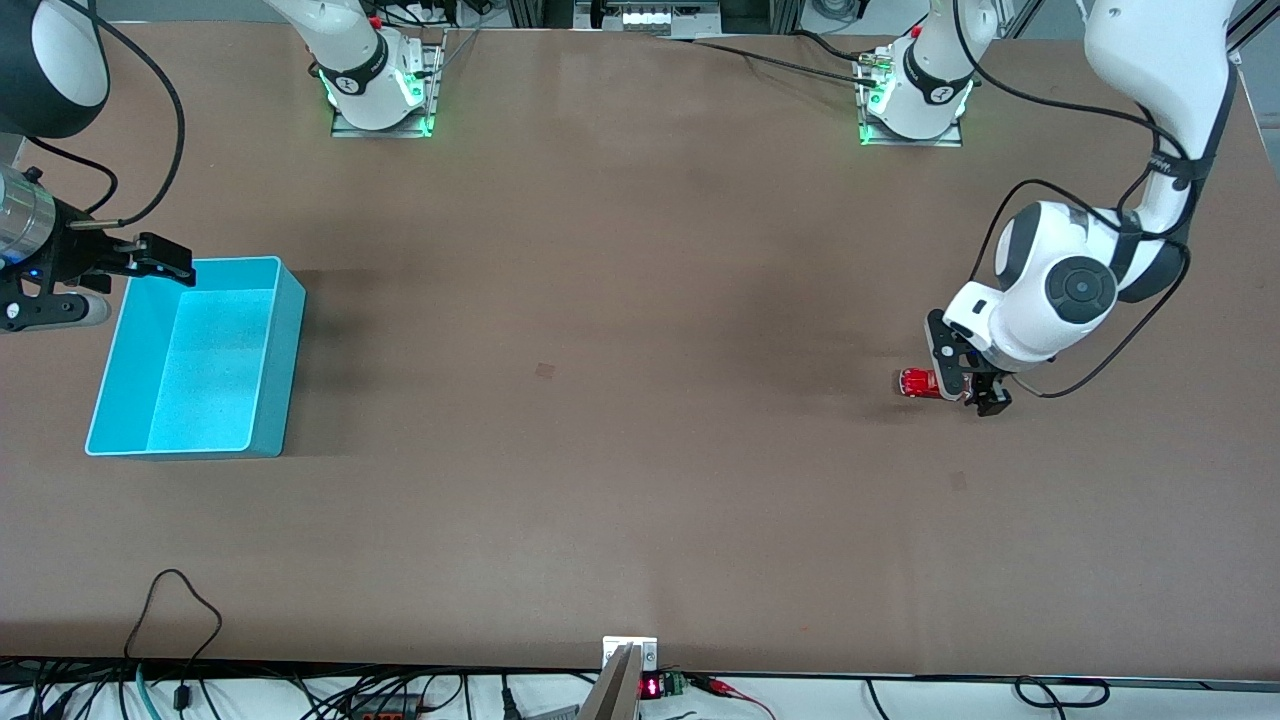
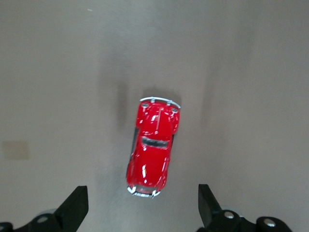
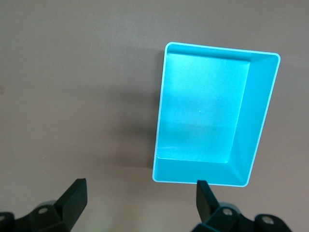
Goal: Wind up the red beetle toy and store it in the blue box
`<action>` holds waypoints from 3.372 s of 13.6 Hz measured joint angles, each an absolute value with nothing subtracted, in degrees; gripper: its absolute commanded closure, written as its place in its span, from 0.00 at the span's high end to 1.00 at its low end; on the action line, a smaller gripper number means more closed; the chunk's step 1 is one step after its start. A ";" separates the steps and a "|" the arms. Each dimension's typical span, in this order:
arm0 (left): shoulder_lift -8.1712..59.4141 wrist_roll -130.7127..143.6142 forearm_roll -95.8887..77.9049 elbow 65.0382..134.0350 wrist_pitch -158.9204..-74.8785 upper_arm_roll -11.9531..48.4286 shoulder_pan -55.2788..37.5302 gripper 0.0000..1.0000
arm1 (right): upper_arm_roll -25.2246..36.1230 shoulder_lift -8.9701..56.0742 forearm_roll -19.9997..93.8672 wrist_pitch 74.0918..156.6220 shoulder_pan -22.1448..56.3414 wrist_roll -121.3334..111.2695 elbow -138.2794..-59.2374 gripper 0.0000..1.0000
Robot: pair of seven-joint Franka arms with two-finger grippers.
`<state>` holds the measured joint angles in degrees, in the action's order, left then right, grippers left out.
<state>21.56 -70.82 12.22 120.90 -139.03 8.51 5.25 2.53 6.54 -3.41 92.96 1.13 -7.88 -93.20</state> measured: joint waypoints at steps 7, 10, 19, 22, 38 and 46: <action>25.80 -77.05 12.22 123.23 -147.01 10.82 8.23 0.66 | 2.52 6.55 -3.41 92.96 1.14 -7.88 -93.20 1.00; 25.98 -78.46 12.22 123.23 -147.20 11.83 8.23 0.22 | 2.52 6.55 -3.41 92.96 1.14 -7.88 -93.20 1.00; 25.96 -80.14 12.22 123.19 -147.36 11.91 9.48 0.16 | 2.54 6.93 -3.41 92.93 1.10 -7.88 -93.20 1.00; 26.12 -82.08 12.22 122.95 -147.36 11.90 13.16 0.17 | 2.54 6.94 -3.41 92.79 1.09 -7.88 -93.20 1.00; 29.29 -96.08 12.22 120.16 -147.55 12.21 25.55 1.00 | 2.53 6.94 -3.40 92.77 1.12 -7.89 -93.20 1.00; 22.87 -90.47 12.11 109.66 -121.29 18.17 25.64 1.00 | 2.53 6.94 -3.40 92.77 1.13 -7.89 -93.20 1.00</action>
